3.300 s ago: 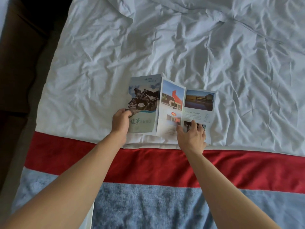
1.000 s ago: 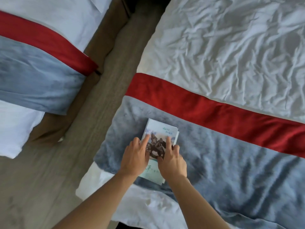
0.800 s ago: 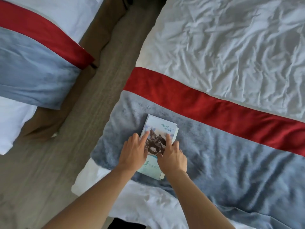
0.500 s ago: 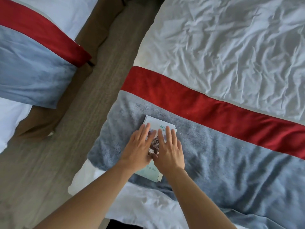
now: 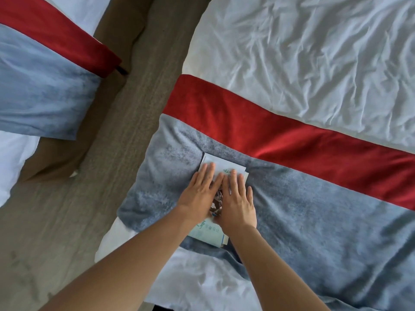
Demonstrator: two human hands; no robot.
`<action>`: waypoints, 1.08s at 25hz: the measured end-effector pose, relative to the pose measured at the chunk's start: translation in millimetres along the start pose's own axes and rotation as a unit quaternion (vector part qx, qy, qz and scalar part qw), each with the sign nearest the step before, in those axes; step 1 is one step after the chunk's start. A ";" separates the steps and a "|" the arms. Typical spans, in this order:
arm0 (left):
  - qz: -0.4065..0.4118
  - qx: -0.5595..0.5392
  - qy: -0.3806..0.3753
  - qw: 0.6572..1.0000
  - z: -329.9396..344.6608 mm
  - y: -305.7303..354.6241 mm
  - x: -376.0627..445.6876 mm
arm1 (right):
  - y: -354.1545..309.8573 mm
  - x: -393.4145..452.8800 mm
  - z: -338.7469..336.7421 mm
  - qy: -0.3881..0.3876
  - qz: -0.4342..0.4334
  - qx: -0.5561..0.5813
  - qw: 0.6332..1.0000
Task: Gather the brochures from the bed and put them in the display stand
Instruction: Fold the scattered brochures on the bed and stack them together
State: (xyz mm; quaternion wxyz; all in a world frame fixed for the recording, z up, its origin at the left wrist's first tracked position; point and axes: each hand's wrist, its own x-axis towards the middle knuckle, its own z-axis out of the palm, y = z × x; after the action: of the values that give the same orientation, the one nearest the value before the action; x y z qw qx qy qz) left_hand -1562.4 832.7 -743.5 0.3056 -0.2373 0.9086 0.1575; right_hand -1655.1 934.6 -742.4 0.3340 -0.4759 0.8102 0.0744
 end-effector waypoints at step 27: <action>-0.241 -0.293 0.146 0.914 -3.1 6.7 -33.0 | -4.3 -42.2 -14.2 0.121 0.218 0.393 0.885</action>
State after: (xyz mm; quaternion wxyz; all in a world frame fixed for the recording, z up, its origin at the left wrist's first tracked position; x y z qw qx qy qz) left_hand -1544.4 848.0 -719.4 0.1148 -0.5485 0.7714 0.3014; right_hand -1644.7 956.5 -704.8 0.3687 -0.1227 0.8904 -0.2371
